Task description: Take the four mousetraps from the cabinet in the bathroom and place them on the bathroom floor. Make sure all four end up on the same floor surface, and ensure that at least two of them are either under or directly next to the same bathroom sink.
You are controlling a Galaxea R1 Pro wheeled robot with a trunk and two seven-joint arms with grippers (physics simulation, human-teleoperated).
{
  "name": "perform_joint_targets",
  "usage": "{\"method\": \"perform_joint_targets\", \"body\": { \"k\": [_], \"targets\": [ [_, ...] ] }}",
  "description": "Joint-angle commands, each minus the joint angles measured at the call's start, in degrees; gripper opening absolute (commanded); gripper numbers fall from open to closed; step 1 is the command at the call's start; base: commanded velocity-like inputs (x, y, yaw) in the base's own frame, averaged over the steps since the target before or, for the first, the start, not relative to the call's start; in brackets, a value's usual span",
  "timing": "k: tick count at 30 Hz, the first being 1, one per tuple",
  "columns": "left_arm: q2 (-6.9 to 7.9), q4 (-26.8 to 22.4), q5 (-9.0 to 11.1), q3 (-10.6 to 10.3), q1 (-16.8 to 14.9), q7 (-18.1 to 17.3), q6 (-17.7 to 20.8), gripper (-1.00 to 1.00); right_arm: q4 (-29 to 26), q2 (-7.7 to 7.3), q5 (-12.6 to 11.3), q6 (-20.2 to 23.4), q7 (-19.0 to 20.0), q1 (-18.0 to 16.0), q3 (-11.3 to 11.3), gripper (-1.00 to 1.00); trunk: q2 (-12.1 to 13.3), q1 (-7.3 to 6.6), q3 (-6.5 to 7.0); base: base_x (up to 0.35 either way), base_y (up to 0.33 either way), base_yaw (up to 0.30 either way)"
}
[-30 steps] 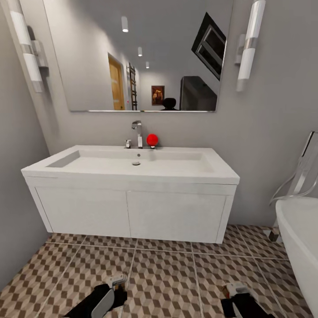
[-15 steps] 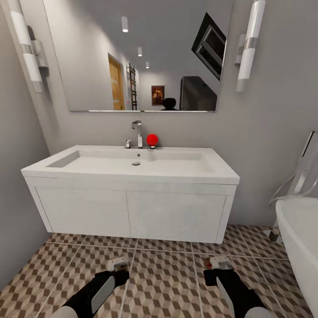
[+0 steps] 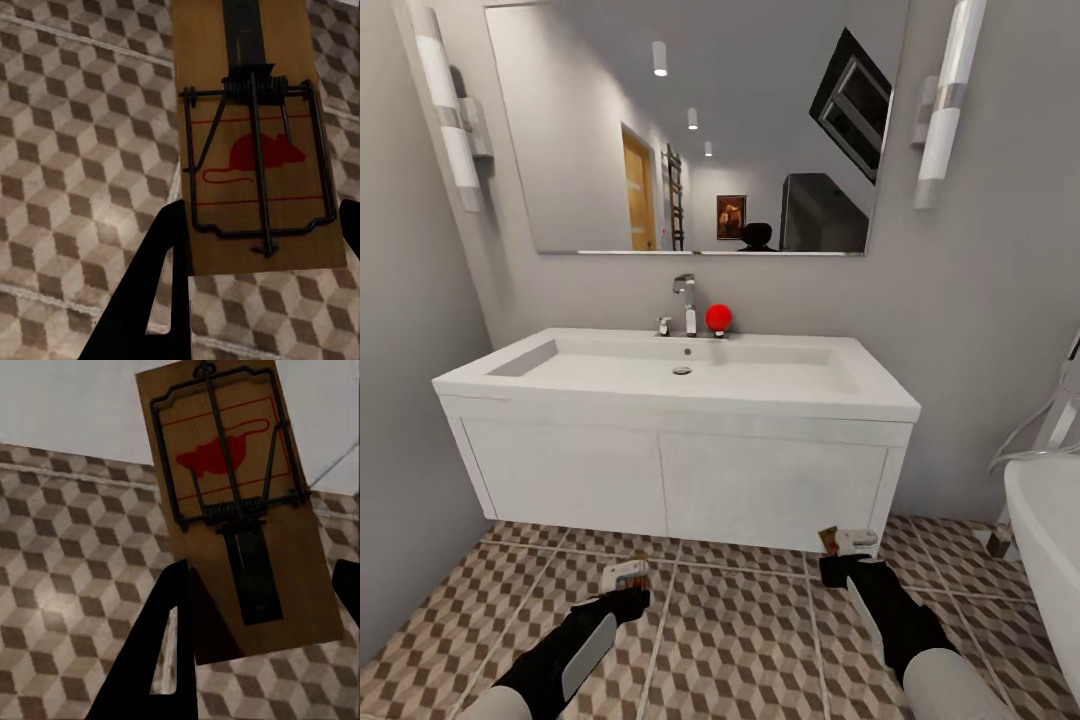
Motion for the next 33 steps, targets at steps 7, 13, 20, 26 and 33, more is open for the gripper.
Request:
{"method": "perform_joint_targets", "body": {
  "k": [7,13,20,26,33],
  "targets": [
    [0.39,-5.75,-3.74,-0.47,-0.06,0.54,0.14,-1.0,6.74,0.0,0.6,-1.78,0.04,-0.76,-0.27,-1.0,-0.03,-0.01,-0.06,0.0,0.0,0.003],
    [0.32,-5.76,-3.75,-0.52,-0.04,0.54,0.14,-1.0,12.52,0.08,0.47,-5.0,0.03,-0.76,-0.28,-1.0,-0.03,-0.01,-0.06,0.0,0.0,0.0],
    [0.38,-5.76,-3.83,-0.58,-0.07,0.54,0.22,-1.0,13.21,0.12,0.43,-5.32,0.03,-0.78,-0.28,-1.0,-0.03,-0.01,-0.06,0.0,0.0,0.0],
    [0.02,-5.74,-3.84,-0.84,-0.05,0.54,1.34,-1.0,13.24,0.26,0.45,-5.34,0.03,-0.77,-0.35,-1.0,-0.03,-0.01,-0.06,0.0,0.0,0.0],
    [-0.15,-5.9,-3.88,-0.64,-0.04,0.57,7.74,-1.0,13.25,0.25,0.55,-5.27,0.03,-0.76,-0.36,-1.0,-0.03,-0.01,-0.06,0.0,0.0,0.0]
  ]
}}
